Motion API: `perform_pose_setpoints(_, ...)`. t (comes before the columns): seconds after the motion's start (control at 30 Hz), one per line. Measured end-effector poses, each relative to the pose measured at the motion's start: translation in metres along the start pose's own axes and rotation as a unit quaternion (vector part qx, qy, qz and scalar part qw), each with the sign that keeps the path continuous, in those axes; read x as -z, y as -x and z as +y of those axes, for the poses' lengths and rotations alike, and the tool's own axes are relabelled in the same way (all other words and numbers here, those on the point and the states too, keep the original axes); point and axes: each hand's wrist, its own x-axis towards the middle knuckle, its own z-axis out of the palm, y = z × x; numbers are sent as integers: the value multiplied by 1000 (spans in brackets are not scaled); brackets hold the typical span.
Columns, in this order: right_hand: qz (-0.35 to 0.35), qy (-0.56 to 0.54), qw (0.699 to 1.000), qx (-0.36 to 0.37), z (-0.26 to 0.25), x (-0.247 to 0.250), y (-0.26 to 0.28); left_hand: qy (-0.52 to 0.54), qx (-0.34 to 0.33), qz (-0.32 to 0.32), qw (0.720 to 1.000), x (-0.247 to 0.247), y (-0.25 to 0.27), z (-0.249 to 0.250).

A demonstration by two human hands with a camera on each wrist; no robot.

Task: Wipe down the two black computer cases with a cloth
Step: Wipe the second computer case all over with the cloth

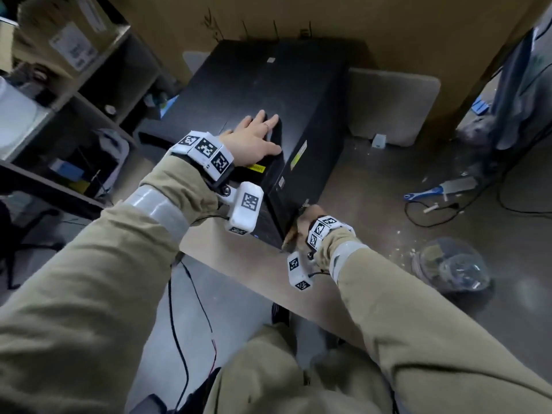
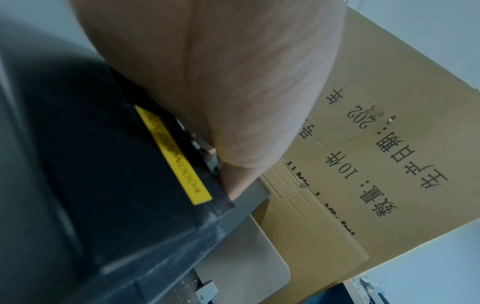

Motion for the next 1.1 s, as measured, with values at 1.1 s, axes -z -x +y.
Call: perform_pose_setpoints(1.1, 112, -209, 964, 117, -60, 77, 81, 238, -34, 91, 966, -9, 19, -13)
